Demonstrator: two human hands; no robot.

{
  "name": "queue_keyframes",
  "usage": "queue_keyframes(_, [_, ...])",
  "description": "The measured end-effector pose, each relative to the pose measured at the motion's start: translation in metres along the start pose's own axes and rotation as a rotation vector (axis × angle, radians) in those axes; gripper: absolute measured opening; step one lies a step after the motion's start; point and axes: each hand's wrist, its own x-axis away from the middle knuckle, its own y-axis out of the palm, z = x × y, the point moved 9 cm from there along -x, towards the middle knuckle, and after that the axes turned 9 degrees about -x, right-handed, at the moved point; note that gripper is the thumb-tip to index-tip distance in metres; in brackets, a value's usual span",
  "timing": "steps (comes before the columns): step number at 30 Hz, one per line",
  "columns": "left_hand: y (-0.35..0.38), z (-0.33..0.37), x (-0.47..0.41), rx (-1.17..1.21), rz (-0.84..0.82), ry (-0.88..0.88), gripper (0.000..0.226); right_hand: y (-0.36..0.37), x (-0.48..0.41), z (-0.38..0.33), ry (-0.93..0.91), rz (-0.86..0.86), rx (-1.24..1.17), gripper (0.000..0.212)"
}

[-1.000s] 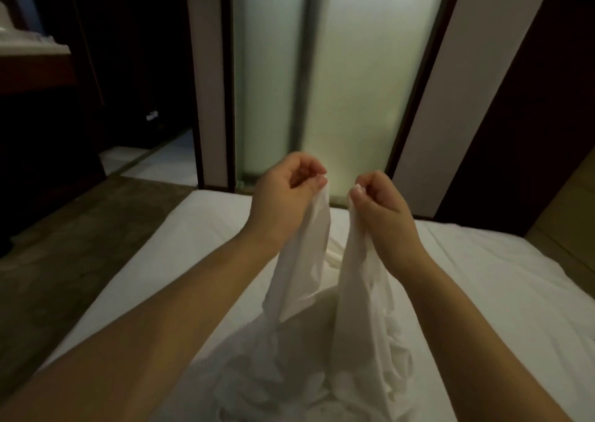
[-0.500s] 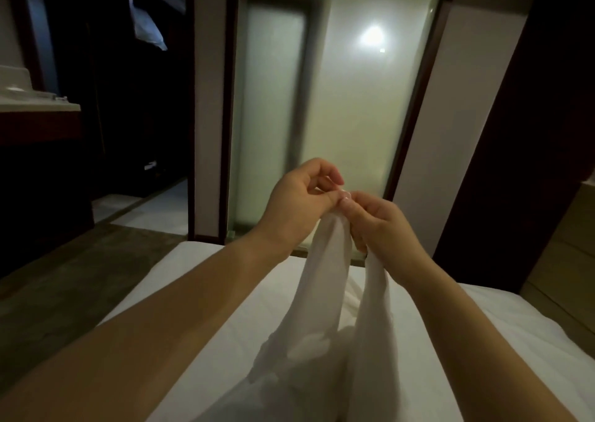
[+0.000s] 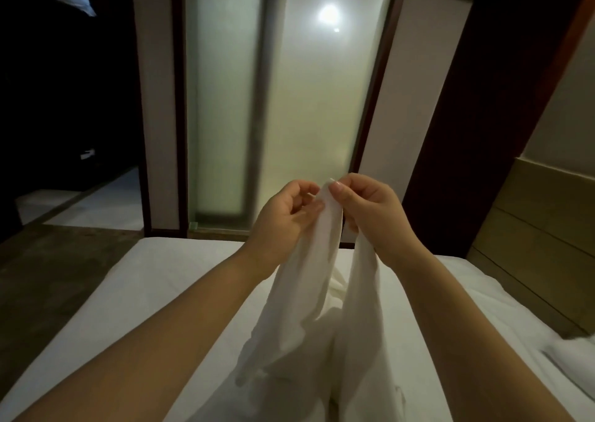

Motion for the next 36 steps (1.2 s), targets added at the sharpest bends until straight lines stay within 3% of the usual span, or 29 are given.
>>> queue_keyframes(3, [-0.001,0.005,-0.001,-0.117,0.058,0.081,0.007,-0.004,0.005,-0.003,0.003,0.027,0.035,0.016])
queue_keyframes(6, [0.006,0.020,0.003,-0.181,0.085,0.204,0.013,0.001,0.010,-0.005,0.005,0.033,0.088,0.023])
queue_keyframes(9, [0.006,0.020,0.002,-0.159,0.124,0.193,0.009,-0.006,0.014,-0.007,-0.050,0.157,0.106,0.009])
queue_keyframes(11, [0.008,0.012,0.002,-0.131,0.118,0.144,0.004,-0.009,0.020,-0.005,-0.064,0.209,0.035,0.011])
queue_keyframes(14, [0.012,0.003,0.011,-0.098,0.141,0.099,0.017,0.000,0.030,0.011,0.045,0.169,-0.207,0.009])
queue_keyframes(17, [0.013,-0.009,0.025,-0.069,0.183,0.053,0.012,0.015,0.038,0.031,0.164,0.059,-0.498,0.033])
queue_keyframes(23, [0.016,-0.027,0.053,-0.088,0.178,0.015,0.005,0.008,0.059,0.048,0.097,0.129,-0.256,0.026])
queue_keyframes(25, [0.016,-0.036,0.060,-0.059,0.183,-0.023,0.015,0.008,0.064,0.045,0.035,0.165,-0.187,0.022])
queue_keyframes(32, [0.017,-0.059,0.080,-0.070,0.237,-0.122,0.017,0.004,0.079,0.060,-0.041,0.327,-0.061,0.019])
queue_keyframes(36, [0.020,-0.061,0.086,-0.039,0.242,-0.152,0.024,0.006,0.081,0.065,-0.053,0.315,0.014,0.017])
